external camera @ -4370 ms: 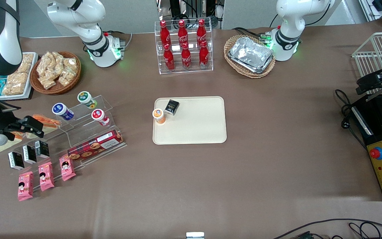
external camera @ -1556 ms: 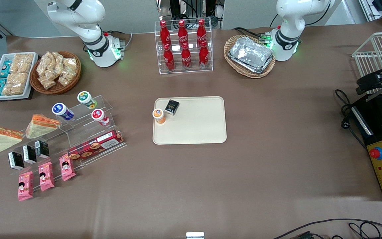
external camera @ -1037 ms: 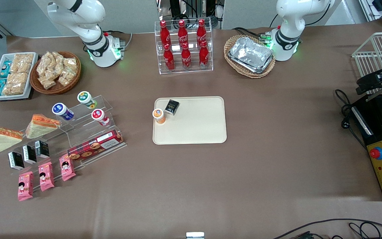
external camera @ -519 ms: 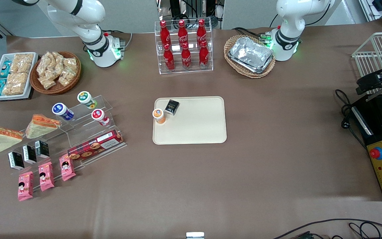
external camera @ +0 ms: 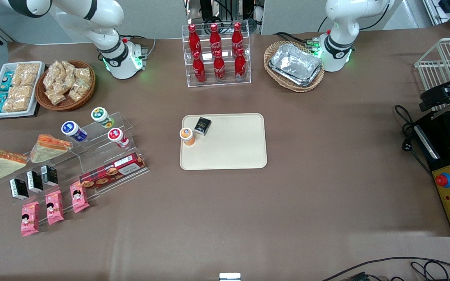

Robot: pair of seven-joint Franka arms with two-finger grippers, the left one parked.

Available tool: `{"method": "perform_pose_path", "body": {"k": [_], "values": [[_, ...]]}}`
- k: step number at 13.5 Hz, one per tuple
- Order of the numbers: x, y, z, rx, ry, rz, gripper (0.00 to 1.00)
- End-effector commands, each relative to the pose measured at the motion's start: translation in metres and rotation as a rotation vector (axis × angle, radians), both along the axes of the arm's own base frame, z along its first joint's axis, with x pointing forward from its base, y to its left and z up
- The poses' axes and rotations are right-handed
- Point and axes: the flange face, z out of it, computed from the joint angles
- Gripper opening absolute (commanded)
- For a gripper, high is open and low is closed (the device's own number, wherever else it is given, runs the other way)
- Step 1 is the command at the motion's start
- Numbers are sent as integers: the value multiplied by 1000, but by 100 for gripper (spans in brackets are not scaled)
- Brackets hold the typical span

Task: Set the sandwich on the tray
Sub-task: 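Close the right gripper on the plastic-wrapped triangle sandwich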

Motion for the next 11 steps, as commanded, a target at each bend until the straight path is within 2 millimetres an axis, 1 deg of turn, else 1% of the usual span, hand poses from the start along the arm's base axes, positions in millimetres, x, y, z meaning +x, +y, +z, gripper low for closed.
{"method": "perform_pose_path", "body": {"k": [1,4,7,11], "values": [[-2,-2,-9,26,-5,-4,100],[-9,-2,-21,39,12,-13,100],[-9,-2,-27,52,-1,-24,100],[-9,-4,-43,47,-24,-39,100]]}}
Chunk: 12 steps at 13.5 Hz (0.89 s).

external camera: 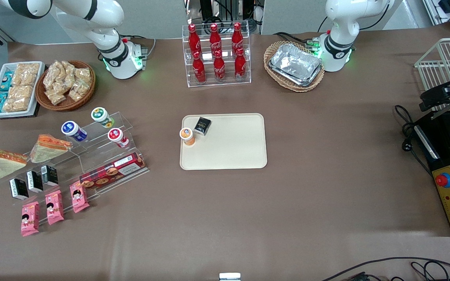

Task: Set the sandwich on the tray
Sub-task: 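Close the right gripper on the plastic-wrapped triangle sandwich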

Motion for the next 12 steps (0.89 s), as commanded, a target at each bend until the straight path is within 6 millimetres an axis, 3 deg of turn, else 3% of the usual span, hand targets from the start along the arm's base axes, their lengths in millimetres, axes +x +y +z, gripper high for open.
{"method": "perform_pose_path", "body": {"k": [1,6,12], "values": [[-1,-4,-15,9,-30,-13,100],[3,-5,-26,30,-47,-36,100],[3,-6,-17,42,-69,-29,63]]}}
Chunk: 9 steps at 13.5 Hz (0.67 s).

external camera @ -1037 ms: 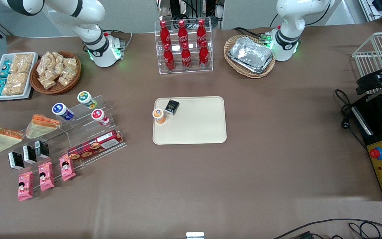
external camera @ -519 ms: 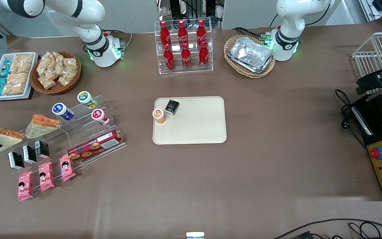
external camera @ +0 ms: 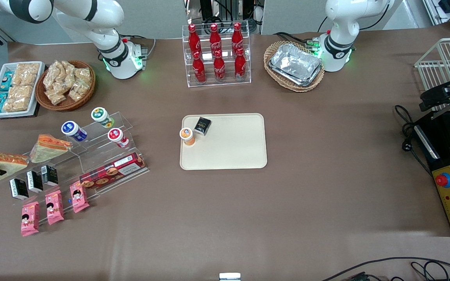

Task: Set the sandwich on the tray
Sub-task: 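Close the right gripper on the plastic-wrapped triangle sandwich, then lift the sandwich up out of the rack with the right gripper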

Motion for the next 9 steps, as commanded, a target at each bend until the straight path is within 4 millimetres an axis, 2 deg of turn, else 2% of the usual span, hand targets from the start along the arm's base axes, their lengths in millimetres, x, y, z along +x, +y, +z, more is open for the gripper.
{"method": "perform_pose_path", "body": {"k": [1,2,3,7,9], "values": [[-3,-9,9,16,-33,40,47],[-6,-12,11,21,-34,68,27],[-7,-11,12,30,-29,92,0],[-6,-12,19,30,-35,96,0],[1,-11,38,29,-43,102,0]]}}
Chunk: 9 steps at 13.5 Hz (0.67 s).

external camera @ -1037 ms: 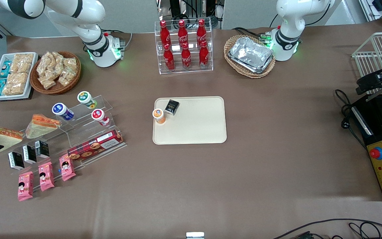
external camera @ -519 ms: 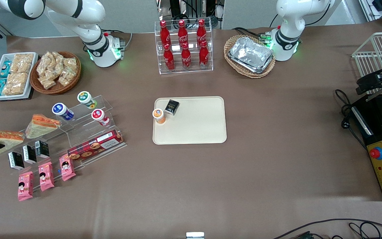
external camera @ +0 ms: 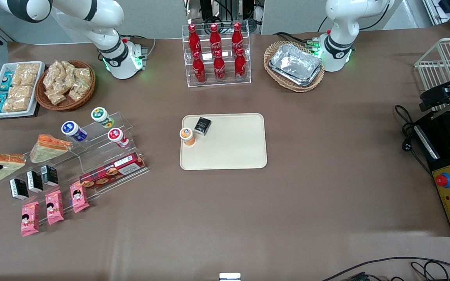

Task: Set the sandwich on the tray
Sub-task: 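Lift the sandwich up out of the rack with the right gripper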

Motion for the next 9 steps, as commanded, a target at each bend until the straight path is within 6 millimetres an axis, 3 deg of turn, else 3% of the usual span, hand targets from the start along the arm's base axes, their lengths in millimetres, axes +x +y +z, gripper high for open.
{"method": "perform_pose_path", "body": {"k": [1,6,9], "values": [[9,1,40,36,-21,16,0],[21,11,80,42,-47,11,0],[30,35,108,80,-1,-69,0]]}}
